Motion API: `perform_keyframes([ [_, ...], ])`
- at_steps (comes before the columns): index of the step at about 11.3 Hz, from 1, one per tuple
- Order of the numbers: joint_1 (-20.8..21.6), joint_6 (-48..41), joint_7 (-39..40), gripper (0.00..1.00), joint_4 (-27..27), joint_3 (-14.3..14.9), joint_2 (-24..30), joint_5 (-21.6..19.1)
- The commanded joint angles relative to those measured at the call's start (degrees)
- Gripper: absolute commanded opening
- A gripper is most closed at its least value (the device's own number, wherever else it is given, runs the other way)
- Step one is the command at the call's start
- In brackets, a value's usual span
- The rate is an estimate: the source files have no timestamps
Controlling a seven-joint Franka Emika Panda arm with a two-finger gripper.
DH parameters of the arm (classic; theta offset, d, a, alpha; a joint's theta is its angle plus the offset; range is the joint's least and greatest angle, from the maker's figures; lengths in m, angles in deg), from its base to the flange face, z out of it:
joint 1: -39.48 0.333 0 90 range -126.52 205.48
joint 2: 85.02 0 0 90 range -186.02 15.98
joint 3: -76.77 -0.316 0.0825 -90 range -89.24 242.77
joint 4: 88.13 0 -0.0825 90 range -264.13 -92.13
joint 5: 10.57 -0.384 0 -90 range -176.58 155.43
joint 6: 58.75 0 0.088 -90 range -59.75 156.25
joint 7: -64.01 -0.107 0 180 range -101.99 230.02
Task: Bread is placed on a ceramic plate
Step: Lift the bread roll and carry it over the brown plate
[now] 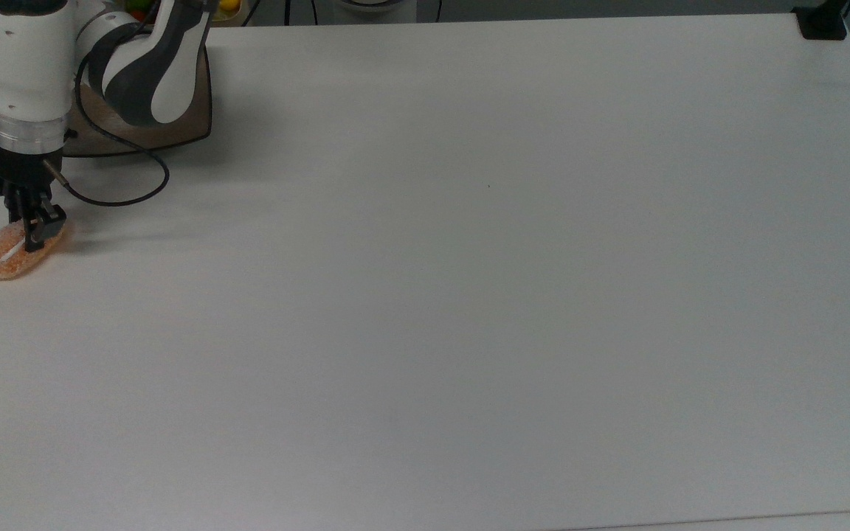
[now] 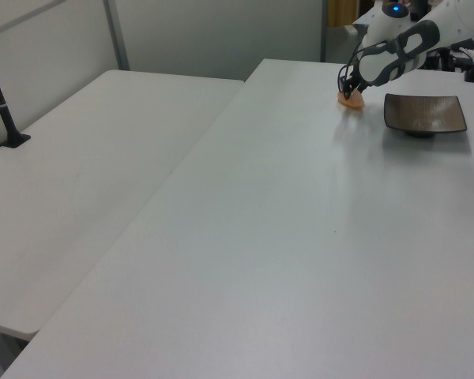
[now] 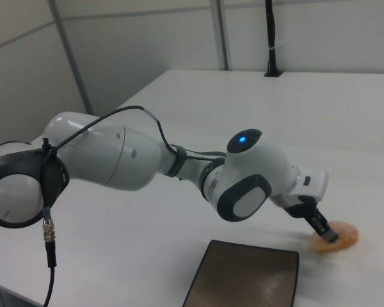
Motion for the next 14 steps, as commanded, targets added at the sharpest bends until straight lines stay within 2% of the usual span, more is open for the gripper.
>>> perform_keyframes([
  [1,0.25,0.89,-0.55,0.42,-0.14,0.23,3.51,-1.02],
  [4,0.51,-2.44,0.50,0.42,-4.17,-0.12,12.99,-0.85],
  [5,0.69,-5.24,3.55,0.42,-4.71,-0.12,16.07,-0.85],
  [9,0.25,-25.80,25.33,0.42,-9.18,0.06,28.37,-0.15],
  [11,-0.19,-31.35,33.86,0.43,-13.65,0.41,34.00,0.47],
  [12,-0.45,-33.46,36.95,0.43,-16.03,0.49,36.38,2.04],
  [14,-0.72,-36.89,40.57,0.43,-18.16,0.76,37.20,5.12],
])
